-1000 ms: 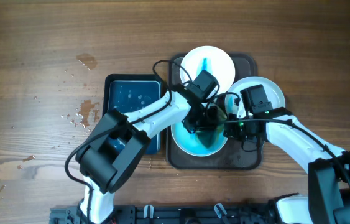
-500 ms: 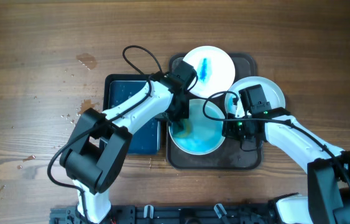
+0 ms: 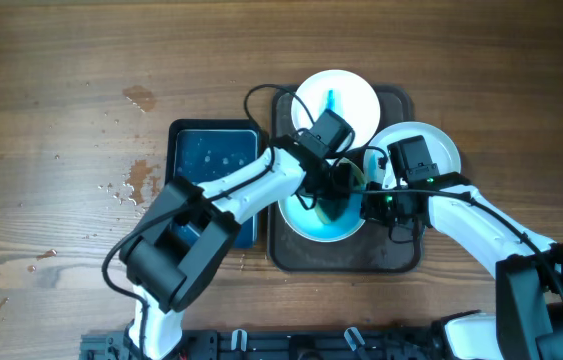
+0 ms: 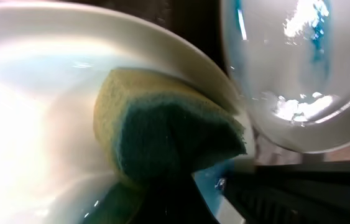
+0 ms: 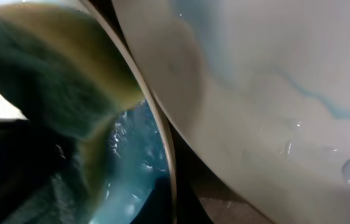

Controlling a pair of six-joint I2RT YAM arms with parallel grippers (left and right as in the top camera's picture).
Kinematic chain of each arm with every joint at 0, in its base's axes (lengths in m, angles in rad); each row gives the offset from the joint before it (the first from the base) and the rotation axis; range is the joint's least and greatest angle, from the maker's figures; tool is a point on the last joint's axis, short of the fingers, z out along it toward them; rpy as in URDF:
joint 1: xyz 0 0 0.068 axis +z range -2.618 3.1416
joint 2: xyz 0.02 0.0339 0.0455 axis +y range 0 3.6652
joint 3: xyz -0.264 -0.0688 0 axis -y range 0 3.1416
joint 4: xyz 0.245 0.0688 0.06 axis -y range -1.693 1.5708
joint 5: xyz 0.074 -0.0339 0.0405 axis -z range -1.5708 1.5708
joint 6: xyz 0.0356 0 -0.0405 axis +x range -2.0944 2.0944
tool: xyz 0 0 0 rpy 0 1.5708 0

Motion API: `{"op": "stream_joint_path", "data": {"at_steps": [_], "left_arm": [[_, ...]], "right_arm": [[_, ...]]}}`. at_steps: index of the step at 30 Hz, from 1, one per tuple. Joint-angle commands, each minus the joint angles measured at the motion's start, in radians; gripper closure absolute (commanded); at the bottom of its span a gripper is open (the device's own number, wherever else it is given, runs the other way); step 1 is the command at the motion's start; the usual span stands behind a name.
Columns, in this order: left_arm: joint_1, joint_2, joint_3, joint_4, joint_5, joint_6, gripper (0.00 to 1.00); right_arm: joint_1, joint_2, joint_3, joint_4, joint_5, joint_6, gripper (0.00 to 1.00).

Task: Clean dirty plates on tray and stack at the side
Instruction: 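Scrub the lower-right plate with the sponge held in the left gripper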

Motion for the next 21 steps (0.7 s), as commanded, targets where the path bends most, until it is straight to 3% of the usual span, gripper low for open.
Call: {"op": "stream_joint_path", "data": {"at_steps": [1,5,9,15,21], "left_arm": [[-0.019,0.035,-0.014,0.006,0.178,-0.017,0.96],[-0.019,0.035,-0.014,-0.051,0.227,0.016,0.96],[0.012,0.031,-0.014,-0.169,0.151,0.043,0.96],[0.138,-0.038,-0.014,-0.340,-0.236,0.043,0.96],[0.173,-0.051,-0.013,-0.385,-0.458,0.043,0.96]], "right_arm": [[0.001,0.024,-0.031,-0.011,0.072,-0.006,0.96],[0.001,0.024,-0.031,-0.010,0.069,-0.006,0.96],[0.001,0.024,-0.031,-0.011,0.069,-0.007,0.96],[0.001,0.024,-0.031,-0.010,0.069,-0.006,0.96],[0.001,0.024,-0.031,-0.009,0.069,-0.007,0.96]]}}
